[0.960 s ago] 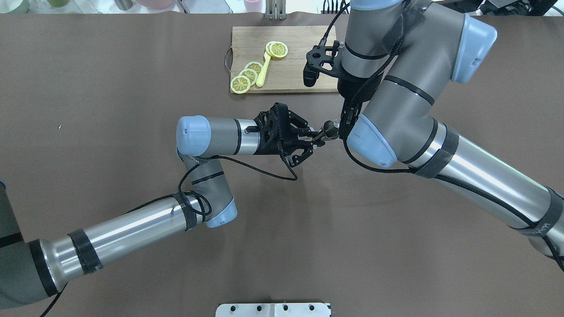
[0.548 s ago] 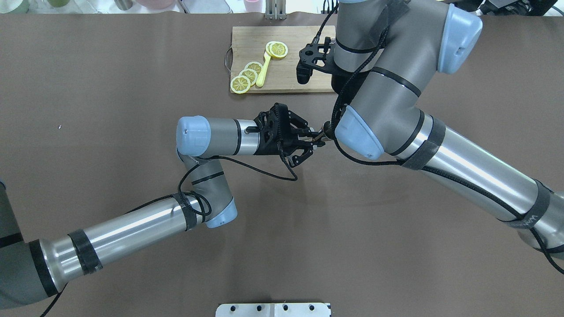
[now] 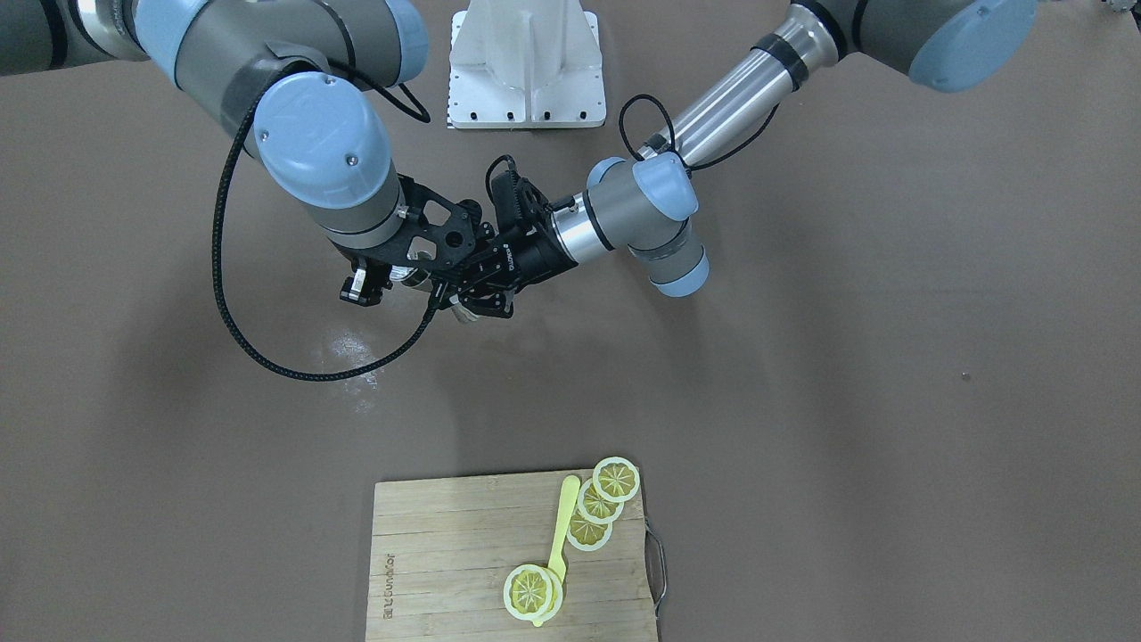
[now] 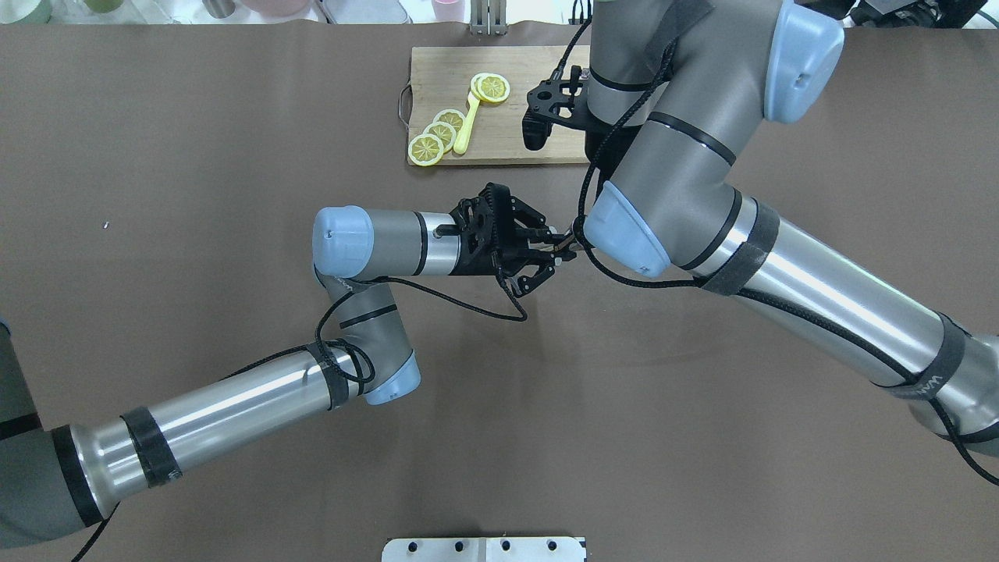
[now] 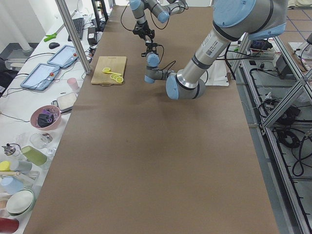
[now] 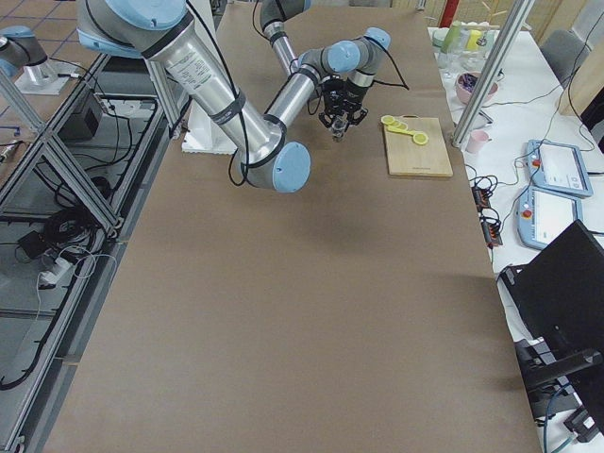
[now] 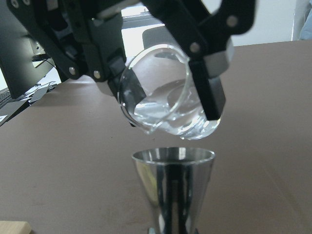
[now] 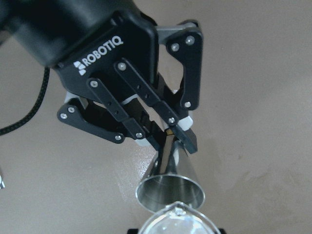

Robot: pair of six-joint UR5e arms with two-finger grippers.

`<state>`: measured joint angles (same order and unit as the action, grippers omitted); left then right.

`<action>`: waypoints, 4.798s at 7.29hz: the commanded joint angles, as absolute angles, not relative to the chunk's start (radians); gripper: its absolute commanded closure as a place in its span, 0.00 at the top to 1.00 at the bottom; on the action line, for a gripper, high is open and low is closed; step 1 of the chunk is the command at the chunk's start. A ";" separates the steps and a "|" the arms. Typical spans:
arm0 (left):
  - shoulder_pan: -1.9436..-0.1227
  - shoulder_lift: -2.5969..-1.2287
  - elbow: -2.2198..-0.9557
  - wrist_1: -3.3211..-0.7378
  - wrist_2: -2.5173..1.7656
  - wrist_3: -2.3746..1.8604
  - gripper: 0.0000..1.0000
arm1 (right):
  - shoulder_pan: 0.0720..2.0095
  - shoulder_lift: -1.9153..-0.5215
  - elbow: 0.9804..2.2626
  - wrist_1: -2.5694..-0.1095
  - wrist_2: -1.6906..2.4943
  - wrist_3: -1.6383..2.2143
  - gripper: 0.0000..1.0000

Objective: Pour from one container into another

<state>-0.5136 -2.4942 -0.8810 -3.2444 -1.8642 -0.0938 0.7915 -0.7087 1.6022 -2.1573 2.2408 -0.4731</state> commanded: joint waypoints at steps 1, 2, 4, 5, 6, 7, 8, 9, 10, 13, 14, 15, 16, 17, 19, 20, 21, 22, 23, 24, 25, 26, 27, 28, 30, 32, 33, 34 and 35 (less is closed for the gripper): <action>-0.511 -2.494 -0.882 -3.244 -1.865 -0.094 0.00 | 0.792 -0.678 1.565 -2.180 2.241 -0.497 0.00; -0.509 -2.494 -0.882 -3.246 -1.864 -0.094 0.00 | 0.792 -0.673 1.562 -2.193 2.241 -0.500 0.00; -0.508 -2.494 -0.882 -3.251 -1.864 -0.094 0.00 | 0.792 -0.673 1.566 -2.222 2.241 -0.518 0.00; -0.508 -2.494 -0.882 -3.252 -1.864 -0.094 0.00 | 0.792 -0.673 1.575 -2.249 2.241 -0.531 0.00; -0.508 -2.494 -0.882 -3.252 -1.864 -0.094 0.00 | 0.793 -0.673 1.577 -2.256 2.241 -0.537 0.00; -0.508 -2.494 -0.882 -3.252 -1.864 -0.094 0.00 | 0.793 -0.673 1.575 -2.260 2.241 -0.538 0.00; -0.508 -2.494 -0.882 -3.252 -1.864 -0.094 0.00 | 0.795 -0.672 1.577 -2.273 2.241 -0.538 0.00; -0.506 -2.493 -0.882 -3.255 -1.864 -0.095 0.00 | 0.795 -0.664 1.575 -2.282 2.241 -0.538 0.00; -0.503 -2.491 -0.882 -3.255 -1.864 -0.094 0.00 | 0.795 -0.663 1.572 -2.289 2.241 -0.540 0.00; -0.497 -2.493 -0.882 -3.258 -1.852 -0.094 0.00 | 0.793 -0.647 1.563 -2.315 2.241 -0.552 0.00; -0.494 -2.494 -0.882 -3.257 -1.850 -0.094 0.00 | 0.793 -0.646 1.560 -2.321 2.241 -0.563 0.00; -0.492 -2.496 -0.882 -3.258 -1.850 -0.094 0.00 | 0.793 -0.646 1.560 -2.321 2.241 -0.563 0.00; -0.488 -2.496 -0.882 -3.257 -1.842 -0.094 0.00 | 0.793 -0.646 1.560 -2.322 2.241 -0.568 0.00; -0.485 -2.497 -0.882 -3.257 -1.838 -0.094 0.00 | 0.793 -0.646 1.562 -2.322 2.241 -0.571 0.00; -0.480 -2.497 -0.882 -3.257 -1.835 -0.094 0.00 | 0.796 -0.652 1.577 -2.322 2.241 -0.572 0.00; -0.480 -2.497 -0.882 -3.257 -1.835 -0.094 0.00 | 0.798 -0.663 1.592 -2.321 2.241 -0.572 0.00; -0.480 -2.497 -0.882 -3.257 -1.835 -0.094 0.00 | 0.799 -0.701 1.650 -2.315 2.241 -0.571 0.00; -0.480 -2.497 -0.882 -3.257 -1.835 -0.094 0.00 | 0.799 -0.724 1.682 -2.312 2.241 -0.571 0.00; -0.480 -2.497 -0.884 -3.257 -1.835 -0.094 0.00 | 0.799 -0.726 1.687 -2.310 2.235 -0.569 0.00; -0.480 -2.497 -0.884 -3.257 -1.835 -0.094 0.00 | 0.799 -0.729 1.687 -2.286 2.235 -0.569 0.00; -0.480 -2.497 -0.888 -3.257 -1.835 -0.094 0.00 | 0.801 -0.735 1.689 -2.251 2.235 -0.562 0.00; -0.480 -2.496 -0.894 -3.257 -1.835 -0.094 0.00 | 0.807 -0.756 1.706 -2.209 2.233 -0.558 0.00; -0.480 -2.493 -0.899 -3.257 -1.835 -0.094 0.00 | 0.813 -0.806 1.748 -2.163 2.233 -0.557 0.00; -0.482 -2.491 -0.908 -3.255 -1.835 -0.094 0.00 | 0.834 -0.840 1.779 -2.131 2.237 -0.557 0.00; -0.494 -2.458 -0.945 -3.255 -1.833 -0.095 0.00 | 0.883 -0.946 1.862 -2.045 2.241 -0.563 0.00; -0.509 -2.381 -1.023 -3.255 -1.827 -0.095 0.00 | 0.954 -1.099 1.864 -1.805 2.292 -0.574 0.00; -0.517 -2.335 -1.067 -3.257 -1.828 -0.095 0.00 | 0.978 -1.174 1.862 -1.710 2.301 -0.568 0.00; -0.520 -2.288 -1.110 -3.260 -1.829 -0.097 0.00 | 1.000 -1.237 1.862 -1.634 2.312 -0.565 0.00; -0.523 -2.234 -1.161 -3.267 -1.829 -0.097 0.00 | 1.017 -1.280 1.856 -1.552 2.313 -0.566 0.00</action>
<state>-0.5183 -2.2975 -1.1013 -3.2604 -1.8284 -0.0961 0.9917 -1.2123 1.8609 -1.6597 2.3060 -0.5666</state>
